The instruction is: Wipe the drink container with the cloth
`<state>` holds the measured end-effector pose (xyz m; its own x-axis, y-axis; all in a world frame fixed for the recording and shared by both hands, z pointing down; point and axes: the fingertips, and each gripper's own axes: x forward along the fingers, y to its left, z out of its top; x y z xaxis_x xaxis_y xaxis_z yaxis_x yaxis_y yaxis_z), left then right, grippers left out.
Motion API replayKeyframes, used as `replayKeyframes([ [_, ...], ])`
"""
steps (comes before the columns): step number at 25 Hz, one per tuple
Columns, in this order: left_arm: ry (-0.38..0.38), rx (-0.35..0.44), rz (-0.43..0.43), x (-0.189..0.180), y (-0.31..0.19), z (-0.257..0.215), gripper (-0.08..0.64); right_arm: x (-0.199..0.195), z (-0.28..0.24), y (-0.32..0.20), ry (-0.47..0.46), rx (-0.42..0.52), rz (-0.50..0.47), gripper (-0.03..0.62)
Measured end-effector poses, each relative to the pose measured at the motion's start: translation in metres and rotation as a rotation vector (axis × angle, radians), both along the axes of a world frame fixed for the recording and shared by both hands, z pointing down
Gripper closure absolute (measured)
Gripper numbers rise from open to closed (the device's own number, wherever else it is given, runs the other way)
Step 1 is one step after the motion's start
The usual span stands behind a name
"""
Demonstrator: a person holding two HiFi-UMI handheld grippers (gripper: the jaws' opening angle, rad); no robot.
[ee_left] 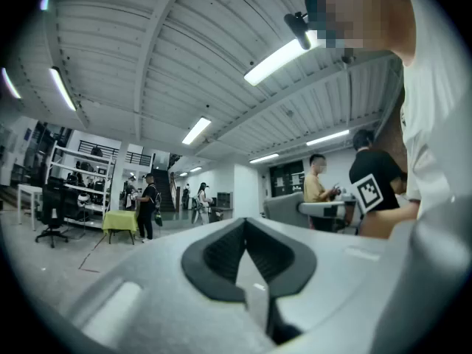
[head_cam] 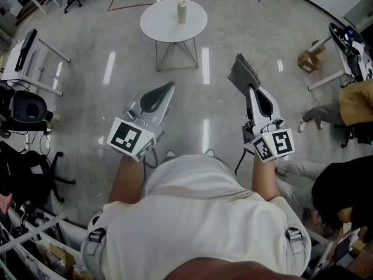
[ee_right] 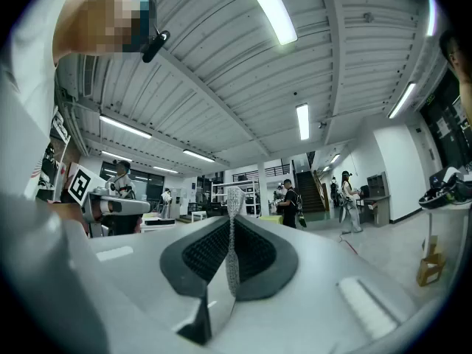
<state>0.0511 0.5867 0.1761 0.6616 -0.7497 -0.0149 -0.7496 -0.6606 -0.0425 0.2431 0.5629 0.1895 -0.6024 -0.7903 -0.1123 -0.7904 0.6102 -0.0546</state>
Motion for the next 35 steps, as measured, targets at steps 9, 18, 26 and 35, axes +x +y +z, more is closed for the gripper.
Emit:
replayKeyframes([
  [9, 0.007, -0.002, 0.016, -0.017, -0.001, -0.002, 0.558, -0.02, -0.002, -0.001, 0.015, -0.005, 0.003, 0.578],
  [18, 0.021, -0.008, 0.02, -0.032, 0.001, 0.001, 0.558, -0.035, -0.006, 0.004, 0.031, 0.007, 0.003, 0.578],
  [26, 0.017, -0.01, -0.002, -0.079, 0.001, 0.006, 0.558, -0.083, -0.001, 0.004, 0.031, 0.014, -0.026, 0.578],
  [35, 0.044, -0.045, -0.022, -0.156, -0.012, 0.034, 0.558, -0.15, 0.022, -0.007, 0.041, -0.012, -0.007, 0.578],
])
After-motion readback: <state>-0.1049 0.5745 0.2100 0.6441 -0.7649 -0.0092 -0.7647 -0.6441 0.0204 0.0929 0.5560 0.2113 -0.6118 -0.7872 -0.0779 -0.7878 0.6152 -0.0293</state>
